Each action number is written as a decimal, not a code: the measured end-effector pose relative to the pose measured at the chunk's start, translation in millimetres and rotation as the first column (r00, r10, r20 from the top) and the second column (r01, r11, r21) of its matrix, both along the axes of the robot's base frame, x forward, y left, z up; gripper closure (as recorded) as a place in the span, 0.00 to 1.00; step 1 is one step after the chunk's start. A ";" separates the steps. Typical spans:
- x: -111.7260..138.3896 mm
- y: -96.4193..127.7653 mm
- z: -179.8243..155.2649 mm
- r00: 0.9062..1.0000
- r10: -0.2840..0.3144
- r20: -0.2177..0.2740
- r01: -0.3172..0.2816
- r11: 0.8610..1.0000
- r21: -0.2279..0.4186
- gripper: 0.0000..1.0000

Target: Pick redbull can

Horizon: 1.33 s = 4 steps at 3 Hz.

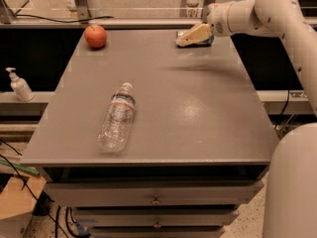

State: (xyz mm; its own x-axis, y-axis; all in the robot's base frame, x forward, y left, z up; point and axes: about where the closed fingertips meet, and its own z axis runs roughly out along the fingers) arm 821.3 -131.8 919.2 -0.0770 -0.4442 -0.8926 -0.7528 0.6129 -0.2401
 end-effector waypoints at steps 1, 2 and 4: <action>14.2 -8.3 -14.6 0.999 -0.043 -0.017 0.043 0.999 0.029 0.00; 24.6 -18.2 -26.2 0.996 -0.081 -0.031 0.083 0.995 0.059 0.00; 38.8 -40.1 -49.5 0.986 -0.149 -0.075 0.155 0.984 0.085 0.00</action>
Offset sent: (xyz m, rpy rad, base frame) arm 0.0375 -0.0397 -0.0368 0.1015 0.0381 -0.1443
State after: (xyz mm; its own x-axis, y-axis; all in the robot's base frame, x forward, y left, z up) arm 860.1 -171.9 869.6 -0.1991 -0.3404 -0.9189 -0.6616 0.7385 -0.1302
